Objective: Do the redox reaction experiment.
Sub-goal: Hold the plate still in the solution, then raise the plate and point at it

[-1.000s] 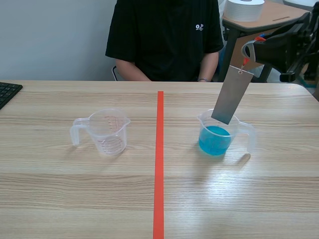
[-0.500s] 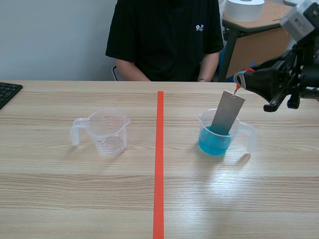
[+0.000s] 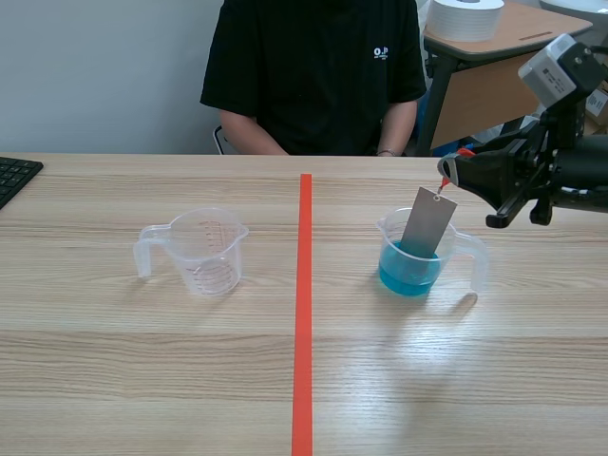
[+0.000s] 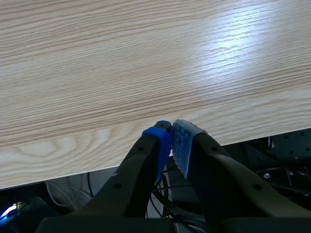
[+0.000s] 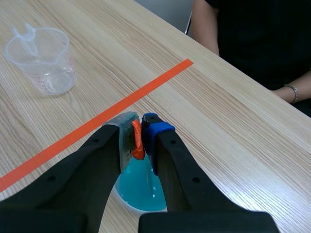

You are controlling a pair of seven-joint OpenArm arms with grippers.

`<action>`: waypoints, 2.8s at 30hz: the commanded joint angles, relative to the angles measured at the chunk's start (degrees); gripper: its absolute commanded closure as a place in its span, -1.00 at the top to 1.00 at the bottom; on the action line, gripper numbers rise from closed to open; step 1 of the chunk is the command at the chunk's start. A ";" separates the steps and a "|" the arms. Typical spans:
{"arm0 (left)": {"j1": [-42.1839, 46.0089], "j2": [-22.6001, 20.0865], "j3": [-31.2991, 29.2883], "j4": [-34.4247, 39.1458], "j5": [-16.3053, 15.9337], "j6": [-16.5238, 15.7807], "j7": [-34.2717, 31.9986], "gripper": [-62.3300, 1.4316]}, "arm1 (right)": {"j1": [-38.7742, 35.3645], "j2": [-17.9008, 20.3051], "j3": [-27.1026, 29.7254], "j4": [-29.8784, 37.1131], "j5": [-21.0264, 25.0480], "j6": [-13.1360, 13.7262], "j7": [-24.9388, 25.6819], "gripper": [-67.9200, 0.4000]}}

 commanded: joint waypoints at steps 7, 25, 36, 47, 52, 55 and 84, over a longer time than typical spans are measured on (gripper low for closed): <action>0.61 0.00 0.04 0.46 0.02 -0.09 -0.76 -0.81 | 1.64 0.50 0.07 0.33 -0.24 0.42 0.37 -0.94; 0.61 0.00 0.04 0.46 0.02 -0.09 -0.76 -0.81 | 1.60 0.48 0.07 0.33 -0.20 0.42 0.37 -0.94; 0.61 0.00 0.04 0.46 0.02 -0.09 -0.76 -0.81 | 1.60 0.48 0.07 0.33 -0.20 0.42 0.15 -0.94; 0.61 0.00 0.04 0.46 0.02 -0.09 -0.76 -0.81 | 1.62 0.50 0.09 0.35 -0.17 0.42 -0.28 -0.94; 0.61 0.00 0.04 0.46 0.02 -0.09 -0.76 -0.81 | 1.62 0.70 0.13 1.09 0.07 0.42 -2.69 -0.94; 0.61 0.00 0.04 0.46 0.02 -0.09 -0.74 -0.81 | 1.62 0.83 0.26 1.88 0.07 0.42 -2.86 -0.94; 1.22 -0.22 0.04 0.46 0.09 -0.28 -0.76 -0.81 | 1.60 0.83 12.83 16.76 18.21 0.42 -26.12 -0.94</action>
